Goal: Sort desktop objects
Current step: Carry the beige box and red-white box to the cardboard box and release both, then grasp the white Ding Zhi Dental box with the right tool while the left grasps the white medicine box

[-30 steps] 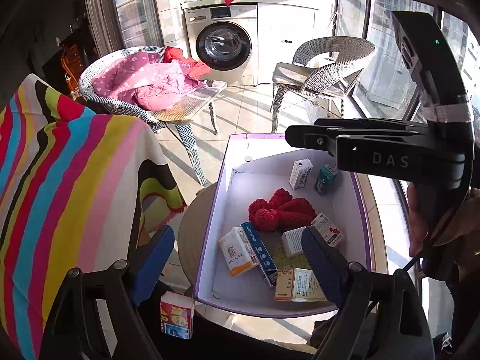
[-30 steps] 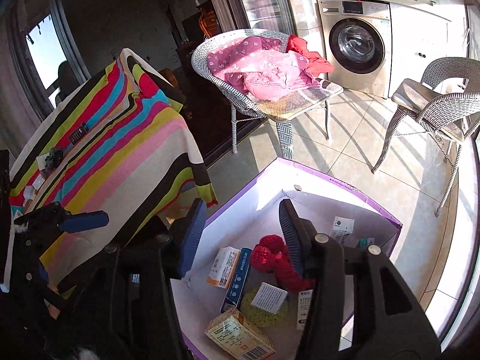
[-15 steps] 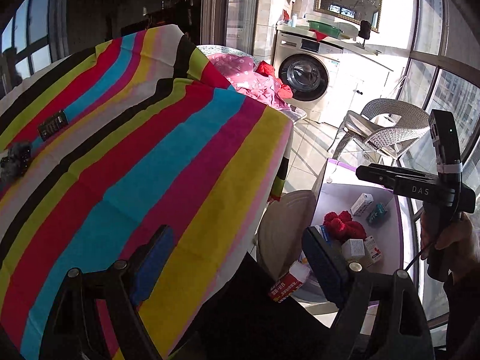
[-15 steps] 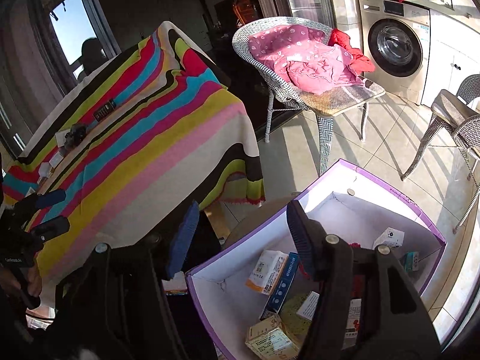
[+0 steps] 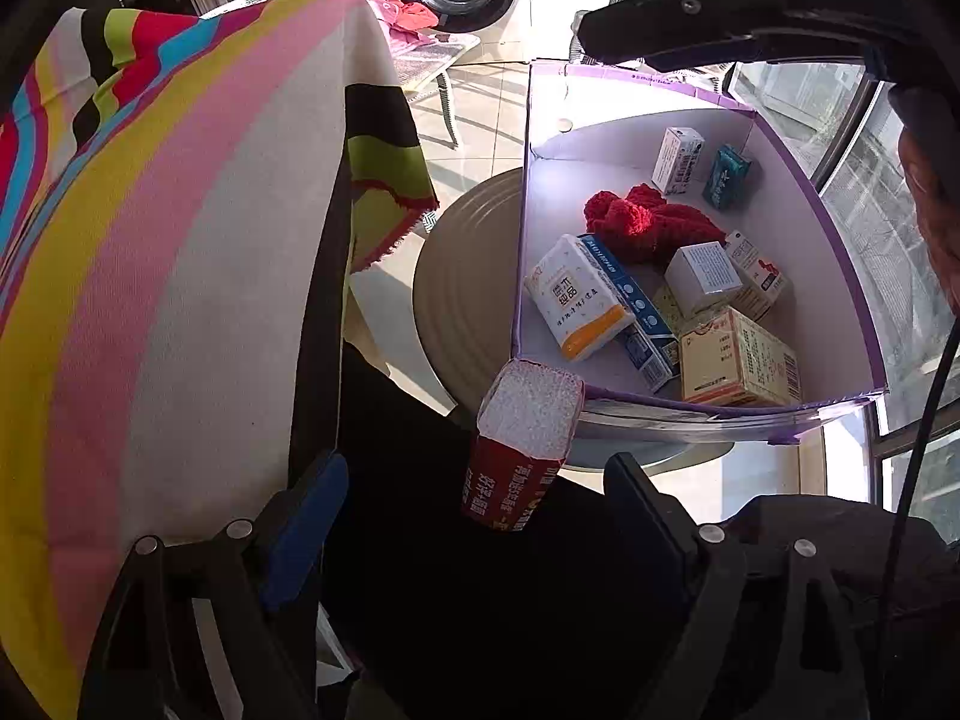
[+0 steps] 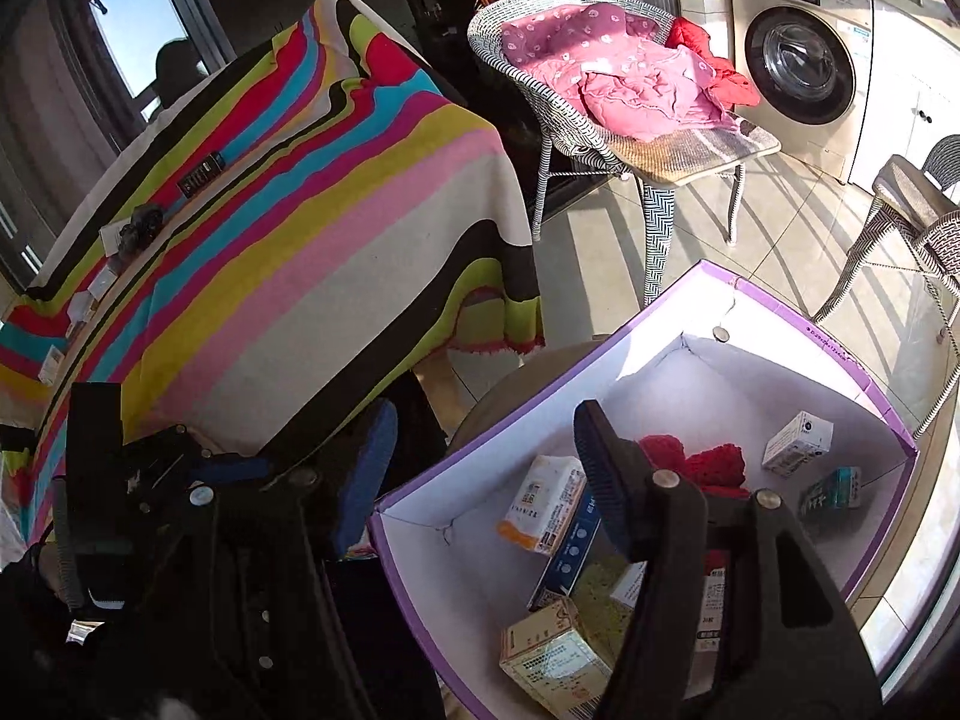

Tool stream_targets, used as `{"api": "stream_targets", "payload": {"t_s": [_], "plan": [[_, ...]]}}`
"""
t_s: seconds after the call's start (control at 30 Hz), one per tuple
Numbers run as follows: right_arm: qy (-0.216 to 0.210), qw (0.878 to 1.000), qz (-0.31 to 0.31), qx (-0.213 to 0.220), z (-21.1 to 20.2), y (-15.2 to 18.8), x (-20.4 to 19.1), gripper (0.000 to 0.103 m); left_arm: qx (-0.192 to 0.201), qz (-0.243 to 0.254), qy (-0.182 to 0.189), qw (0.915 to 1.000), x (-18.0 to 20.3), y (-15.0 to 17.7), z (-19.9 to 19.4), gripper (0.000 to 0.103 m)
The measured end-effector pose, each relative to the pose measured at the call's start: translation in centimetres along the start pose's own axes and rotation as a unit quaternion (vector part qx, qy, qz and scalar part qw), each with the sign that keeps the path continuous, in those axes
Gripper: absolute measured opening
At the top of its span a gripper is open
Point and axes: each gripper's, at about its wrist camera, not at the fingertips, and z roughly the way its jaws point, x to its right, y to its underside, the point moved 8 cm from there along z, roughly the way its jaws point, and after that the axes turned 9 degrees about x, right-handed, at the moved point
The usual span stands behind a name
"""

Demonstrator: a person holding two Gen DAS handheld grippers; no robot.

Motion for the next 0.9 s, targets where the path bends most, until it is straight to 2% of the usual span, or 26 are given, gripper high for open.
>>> {"api": "stream_targets", "payload": {"t_s": [0.07, 0.13, 0.17, 0.3, 0.43, 0.5, 0.53, 0.6, 0.67, 0.73, 0.8, 0.9], "plan": [[0.000, 1.000, 0.006, 0.001, -0.2, 0.0, 0.2, 0.064, -0.018, 0.011, 0.000, 0.9998, 0.0, 0.4, 1.7, 0.085], [-0.003, 1.000, 0.005, 0.006, -0.5, -0.2, 0.2, 0.066, -0.040, 0.013, 0.018, 0.9990, 0.2, 0.9, 2.9, 0.055], [-0.002, 1.000, 0.005, 0.009, -0.7, -0.4, 0.3, 0.067, -0.046, 0.006, 0.023, 0.9986, 0.1, 1.0, 3.1, 0.031], [0.000, 1.000, 0.008, 0.021, -1.3, -0.9, 0.8, 0.069, -0.008, 0.015, 0.019, 0.9997, 0.1, -0.1, -0.7, 0.028], [0.002, 0.999, 0.017, 0.029, -1.7, -1.2, 1.6, 0.069, 0.059, 0.005, 0.050, 0.9970, 0.7, -4.0, -6.6, 0.029], [0.007, 0.999, 0.024, 0.040, -2.2, -2.0, 2.2, 0.069, 0.092, 0.011, 0.066, 0.9935, 2.0, -6.3, -8.1, 0.033], [0.009, 0.998, 0.029, 0.047, -2.7, -2.5, 2.5, 0.069, 0.105, 0.011, 0.083, 0.9909, 2.9, -7.7, -8.4, 0.040], [0.017, 0.997, 0.032, 0.066, -4.1, -3.8, 3.1, 0.069, 0.138, 0.018, 0.090, 0.9861, 4.3, -10.0, -8.6, 0.092], [0.029, 0.995, 0.028, 0.090, -5.9, -5.1, 3.4, 0.069, 0.173, 0.028, 0.066, 0.9822, 4.7, -11.6, -9.1, 0.095], [0.037, 0.993, 0.022, 0.110, -7.6, -6.3, 3.3, 0.075, 0.181, 0.019, 0.062, 0.9813, 4.1, -12.1, -9.5, 0.095], [0.038, 0.991, 0.011, 0.125, -8.7, -7.4, 2.7, 0.076, 0.188, 0.000, 0.058, 0.9805, 2.6, -11.4, -10.2, 0.095], [0.016, 0.991, -0.017, 0.133, -8.9, -8.3, -0.3, 0.076, 0.194, -0.039, 0.004, 0.9803, -1.6, -8.6, -11.9, 0.095]]}}
